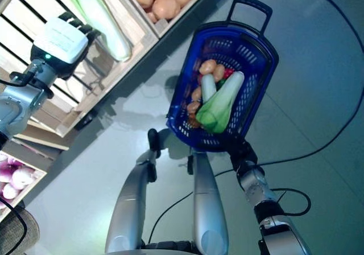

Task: Put vegetables into the basket

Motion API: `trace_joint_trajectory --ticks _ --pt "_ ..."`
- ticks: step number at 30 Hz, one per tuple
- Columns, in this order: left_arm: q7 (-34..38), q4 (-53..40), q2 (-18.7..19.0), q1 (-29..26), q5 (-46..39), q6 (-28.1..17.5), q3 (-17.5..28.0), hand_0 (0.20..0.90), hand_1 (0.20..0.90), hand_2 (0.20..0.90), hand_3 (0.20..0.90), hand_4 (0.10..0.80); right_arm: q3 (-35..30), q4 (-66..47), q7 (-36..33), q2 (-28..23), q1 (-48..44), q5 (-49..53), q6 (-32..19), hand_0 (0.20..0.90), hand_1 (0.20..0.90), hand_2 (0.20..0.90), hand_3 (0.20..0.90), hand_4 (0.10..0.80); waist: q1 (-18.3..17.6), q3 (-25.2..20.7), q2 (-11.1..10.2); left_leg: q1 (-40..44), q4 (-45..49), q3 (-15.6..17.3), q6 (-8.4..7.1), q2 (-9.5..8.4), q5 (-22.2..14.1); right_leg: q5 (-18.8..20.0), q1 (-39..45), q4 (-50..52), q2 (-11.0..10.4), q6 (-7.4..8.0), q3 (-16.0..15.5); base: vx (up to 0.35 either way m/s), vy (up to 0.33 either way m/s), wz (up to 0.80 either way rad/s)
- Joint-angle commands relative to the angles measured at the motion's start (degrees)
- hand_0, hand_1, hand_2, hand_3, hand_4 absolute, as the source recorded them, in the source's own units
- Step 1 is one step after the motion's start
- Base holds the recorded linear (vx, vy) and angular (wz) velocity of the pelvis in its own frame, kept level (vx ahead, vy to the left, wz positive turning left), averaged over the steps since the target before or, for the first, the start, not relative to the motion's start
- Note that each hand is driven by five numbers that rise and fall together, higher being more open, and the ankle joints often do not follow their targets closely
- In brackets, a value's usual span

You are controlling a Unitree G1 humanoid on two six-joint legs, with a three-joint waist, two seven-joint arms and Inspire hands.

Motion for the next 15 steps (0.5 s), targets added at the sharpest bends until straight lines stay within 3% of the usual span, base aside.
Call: trace_joint_trajectory --ticks 1,7,15 --pt "15.1 2.5 3.4 -5.3 3.0 2.4 7.6 0.900 0.900 0.900 0.900 0.800 -1.3 -2.9 -2.6 -4.4 5.5 -0.6 -2.2 0.900 0.900 0.900 0.900 0.800 -0.5 -0.2 -0.1 -2.8 3.6 2.6 -1.59 1.26 -2.9 2.8 1.2 -4.2 0.3 -0.64 -3.1 0.010 0.073 -0.11" --pt "25.9 5.6 0.6 -5.8 2.9 2.4 10.1 0.900 0.900 0.900 0.900 0.800 -0.4 -4.9 -4.0 -3.1 6.3 -1.2 -2.2 0.900 0.900 0.900 0.900 0.800 -1.4 -0.2 -0.4 -4.6 5.7 3.0 -1.12 1.10 -4.2 2.4 -0.9 -2.3 0.7 -0.50 -2.0 0.019 0.055 -0.17" --pt "22.8 7.0 -1.5 -7.4 4.4 2.5 9.1 0.900 0.900 0.900 0.900 0.800 0.1 -6.1 -4.9 -2.6 5.1 -2.5 -1.4 0.900 0.900 0.900 0.900 0.800 -2.2 -0.2 0.0 -4.7 6.4 3.5 -0.98 0.84 -5.0 2.1 -1.6 -1.4 0.8 -0.38 -1.1 0.011 0.024 -0.12"
